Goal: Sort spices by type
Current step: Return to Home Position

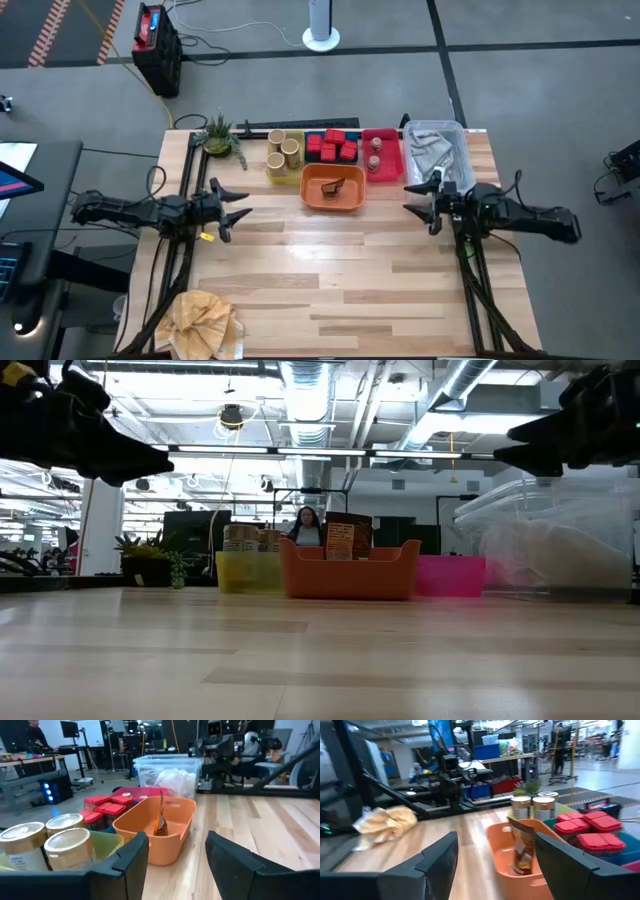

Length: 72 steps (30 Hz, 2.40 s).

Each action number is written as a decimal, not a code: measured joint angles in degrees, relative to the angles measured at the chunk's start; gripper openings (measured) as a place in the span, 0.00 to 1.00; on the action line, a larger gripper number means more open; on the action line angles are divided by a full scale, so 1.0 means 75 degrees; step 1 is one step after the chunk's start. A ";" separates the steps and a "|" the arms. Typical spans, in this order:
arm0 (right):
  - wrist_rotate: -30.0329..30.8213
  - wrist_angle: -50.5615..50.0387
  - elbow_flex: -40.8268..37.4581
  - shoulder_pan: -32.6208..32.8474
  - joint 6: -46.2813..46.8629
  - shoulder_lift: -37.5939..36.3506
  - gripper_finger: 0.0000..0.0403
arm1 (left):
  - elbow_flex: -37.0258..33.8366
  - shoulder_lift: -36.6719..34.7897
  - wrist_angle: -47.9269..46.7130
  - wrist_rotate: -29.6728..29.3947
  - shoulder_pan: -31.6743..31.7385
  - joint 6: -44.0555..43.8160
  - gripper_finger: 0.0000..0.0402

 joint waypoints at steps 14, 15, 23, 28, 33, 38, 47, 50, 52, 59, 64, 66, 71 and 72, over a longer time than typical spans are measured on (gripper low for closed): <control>0.0064 -0.0052 -0.0023 0.0137 -0.0238 -0.0004 0.71 | -0.0352 -0.0657 0.0166 -0.0131 -0.0061 0.0003 0.36; 0.0069 -0.0050 -0.0023 0.0156 -0.0233 -0.0004 0.71 | -0.0355 -0.0657 0.0163 -0.0147 -0.0061 0.0005 0.36; 0.0089 -0.0005 -0.0029 0.0155 -0.0208 -0.0001 0.71 | -0.0364 -0.0657 0.0134 -0.0164 -0.0061 0.0000 0.36; 0.0093 -0.0011 -0.0029 0.0155 -0.0222 -0.0001 0.71 | -0.0367 -0.0657 0.0119 -0.0166 -0.0061 0.0013 0.36; 0.0093 -0.0011 -0.0029 0.0155 -0.0222 -0.0001 0.71 | -0.0370 -0.0657 0.0110 -0.0169 -0.0061 0.0017 0.36; 0.0096 -0.0014 -0.0029 0.0155 -0.0222 -0.0001 0.71 | -0.0373 -0.0657 0.0108 -0.0172 -0.0061 0.0015 0.36; 0.0099 -0.0014 -0.0029 0.0155 -0.0222 -0.0001 0.71 | -0.0373 -0.0657 0.0102 -0.0175 -0.0061 0.0017 0.36; 0.0099 -0.0014 -0.0029 0.0155 -0.0222 -0.0001 0.71 | -0.0373 -0.0657 0.0099 -0.0175 -0.0061 0.0015 0.36; 0.0099 -0.0014 -0.0029 0.0155 -0.0222 -0.0001 0.71 | -0.0373 -0.0657 0.0099 -0.0175 -0.0061 0.0016 0.36; 0.0099 -0.0014 -0.0029 0.0155 -0.0222 -0.0001 0.71 | -0.0373 -0.0657 0.0098 -0.0177 -0.0061 0.0014 0.36; 0.0102 -0.0014 -0.0029 0.0155 -0.0222 -0.0001 0.71 | -0.0373 -0.0657 0.0098 -0.0177 -0.0061 0.0016 0.36; 0.0102 -0.0014 -0.0029 0.0155 -0.0222 -0.0001 0.71 | -0.0373 -0.0657 0.0098 -0.0177 -0.0061 0.0016 0.36; 0.0102 -0.0014 -0.0029 0.0155 -0.0222 -0.0001 0.71 | -0.0373 -0.0657 0.0099 -0.0178 -0.0061 0.0014 0.36; 0.0102 -0.0014 -0.0029 0.0155 -0.0222 -0.0001 0.71 | -0.0373 -0.0657 0.0098 -0.0178 -0.0059 0.0014 0.36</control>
